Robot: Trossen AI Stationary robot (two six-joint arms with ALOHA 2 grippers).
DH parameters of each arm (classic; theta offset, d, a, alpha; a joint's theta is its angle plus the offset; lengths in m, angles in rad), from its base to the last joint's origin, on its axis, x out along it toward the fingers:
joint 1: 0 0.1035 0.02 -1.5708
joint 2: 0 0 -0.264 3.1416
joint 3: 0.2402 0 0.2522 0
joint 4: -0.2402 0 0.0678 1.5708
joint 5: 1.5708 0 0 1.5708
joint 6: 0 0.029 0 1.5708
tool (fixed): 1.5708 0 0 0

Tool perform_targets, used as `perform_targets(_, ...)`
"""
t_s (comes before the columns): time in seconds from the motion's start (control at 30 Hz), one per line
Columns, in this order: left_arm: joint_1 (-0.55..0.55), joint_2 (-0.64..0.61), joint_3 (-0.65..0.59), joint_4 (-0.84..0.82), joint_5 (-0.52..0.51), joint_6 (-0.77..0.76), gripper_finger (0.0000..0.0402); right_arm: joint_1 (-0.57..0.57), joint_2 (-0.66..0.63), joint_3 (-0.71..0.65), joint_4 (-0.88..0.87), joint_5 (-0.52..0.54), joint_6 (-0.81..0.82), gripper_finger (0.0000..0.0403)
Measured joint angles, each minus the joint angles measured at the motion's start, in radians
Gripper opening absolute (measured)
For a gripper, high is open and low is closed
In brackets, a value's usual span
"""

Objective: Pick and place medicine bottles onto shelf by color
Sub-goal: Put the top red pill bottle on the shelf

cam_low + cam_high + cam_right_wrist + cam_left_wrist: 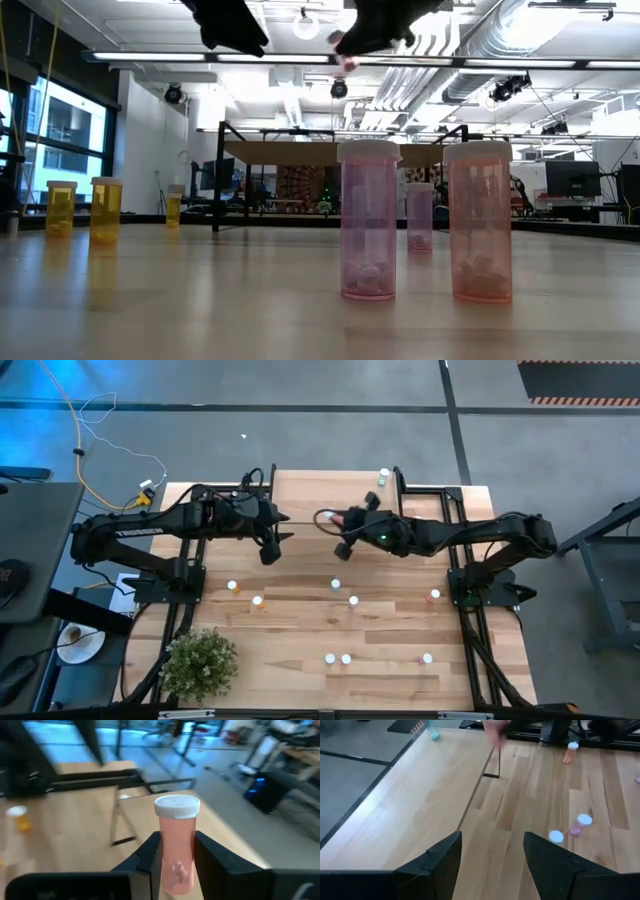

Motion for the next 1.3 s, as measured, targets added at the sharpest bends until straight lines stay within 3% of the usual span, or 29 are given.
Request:
perform_targets(0.13,0.000,0.000,0.000,-0.008,-0.011,0.000,0.0202,0.000,-0.071,-0.019,-0.042,0.097,0.035,0.0083)
perform_targets(0.3,0.000,0.001,0.000,-0.007,-0.014,0.015,0.0202,-0.007,-0.171,-0.155,-0.003,0.215,0.109,0.0083)
perform_targets(0.6,0.000,0.001,0.000,-0.007,-0.015,0.016,0.0202,-0.097,-0.235,-0.437,0.436,0.160,0.183,0.0083)
perform_targets(0.73,0.000,0.001,0.000,-0.006,-0.018,0.016,0.0202,-0.111,-0.175,-0.499,0.666,0.161,0.155,0.0083)
perform_targets(0.87,0.000,0.001,0.000,-0.004,-0.022,0.029,0.0202,-0.111,-0.065,-0.476,0.795,0.164,0.096,0.0083)
perform_targets(1.07,0.000,0.001,0.000,-0.008,-0.026,0.046,0.0202,-0.112,0.107,-0.430,0.937,0.321,0.023,0.0083)
perform_targets(1.3,0.001,0.001,0.000,-0.009,-0.057,0.083,0.0202,-0.126,0.267,-0.425,1.263,0.397,-0.061,0.0083)
